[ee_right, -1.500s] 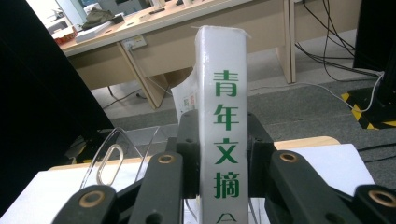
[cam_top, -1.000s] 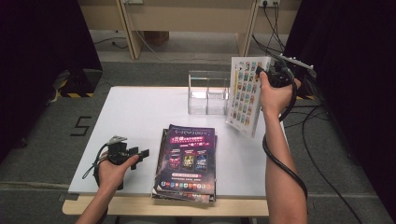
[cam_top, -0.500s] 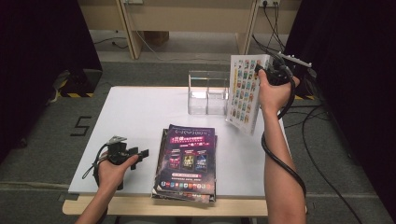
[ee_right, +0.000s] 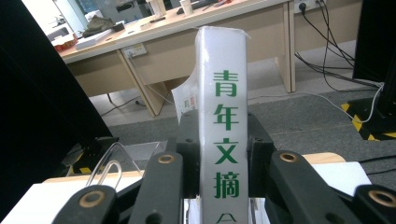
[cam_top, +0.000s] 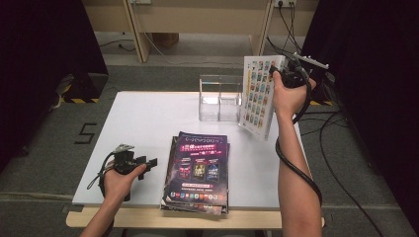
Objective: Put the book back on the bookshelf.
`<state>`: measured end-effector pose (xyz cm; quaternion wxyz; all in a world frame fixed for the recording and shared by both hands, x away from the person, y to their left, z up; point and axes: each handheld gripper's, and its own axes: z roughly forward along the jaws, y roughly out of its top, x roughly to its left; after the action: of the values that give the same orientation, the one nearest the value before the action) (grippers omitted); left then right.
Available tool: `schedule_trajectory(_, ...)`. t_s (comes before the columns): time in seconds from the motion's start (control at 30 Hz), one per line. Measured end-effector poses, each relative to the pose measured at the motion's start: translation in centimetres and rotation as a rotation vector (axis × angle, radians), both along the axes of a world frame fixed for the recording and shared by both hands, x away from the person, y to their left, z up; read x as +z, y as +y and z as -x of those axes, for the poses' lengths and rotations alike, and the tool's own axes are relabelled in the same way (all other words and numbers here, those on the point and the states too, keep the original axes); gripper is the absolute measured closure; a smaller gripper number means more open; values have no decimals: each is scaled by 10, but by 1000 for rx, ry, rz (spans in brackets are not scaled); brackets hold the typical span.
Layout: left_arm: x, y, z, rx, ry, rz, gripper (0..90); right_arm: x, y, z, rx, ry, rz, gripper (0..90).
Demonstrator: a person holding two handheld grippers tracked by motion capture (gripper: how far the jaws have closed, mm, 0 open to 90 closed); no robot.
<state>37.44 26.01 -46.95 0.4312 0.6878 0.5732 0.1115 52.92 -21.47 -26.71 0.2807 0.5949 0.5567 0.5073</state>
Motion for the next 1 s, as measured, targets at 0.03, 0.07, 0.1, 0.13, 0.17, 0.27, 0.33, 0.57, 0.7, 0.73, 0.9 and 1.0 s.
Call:
schedule_trajectory(0.03, 0, 0, 0, 0, -1, 1, 421, 1, 0, -1, 0, -3, 2, 736)
schedule_trajectory(0.07, 0, 0, 0, 2, 0, 1, 421, 1, 0, -1, -1, -1, 2, 736)
schedule_trajectory(0.1, 0, 0, 0, 2, 0, 1, 421, 1, 0, -1, 0, -5, 7, 736)
schedule_trajectory(0.13, 0, 0, 0, 2, 0, 1, 421, 2, 0, -2, -1, -6, 7, 736)
schedule_trajectory(0.17, 0, 0, 0, 3, 0, 0, 421, 2, 1, -2, -2, -6, 5, 736)
schedule_trajectory(0.27, -1, 0, 0, 4, 1, 1, 421, 3, 0, -4, -2, -8, 8, 736)
schedule_trajectory(0.33, -1, 0, 0, 4, 3, 0, 421, 3, 1, -5, -4, -9, 6, 736)
schedule_trajectory(0.57, -1, 0, 0, 5, 3, 1, 421, 3, 2, -9, -8, -14, 7, 736)
schedule_trajectory(0.7, -1, 1, 0, 6, 4, 1, 421, 2, 2, -12, -10, -17, 9, 736)
schedule_trajectory(0.73, -1, 1, -1, 5, 3, 3, 421, 2, 1, -12, -10, -15, 11, 736)
schedule_trajectory(0.9, -1, 0, -1, 4, 3, 0, 421, 0, 1, -15, -12, -16, 14, 736)
schedule_trajectory(1.0, -1, 0, -1, 3, 6, 0, 421, -1, 1, -16, -12, -15, 14, 736)
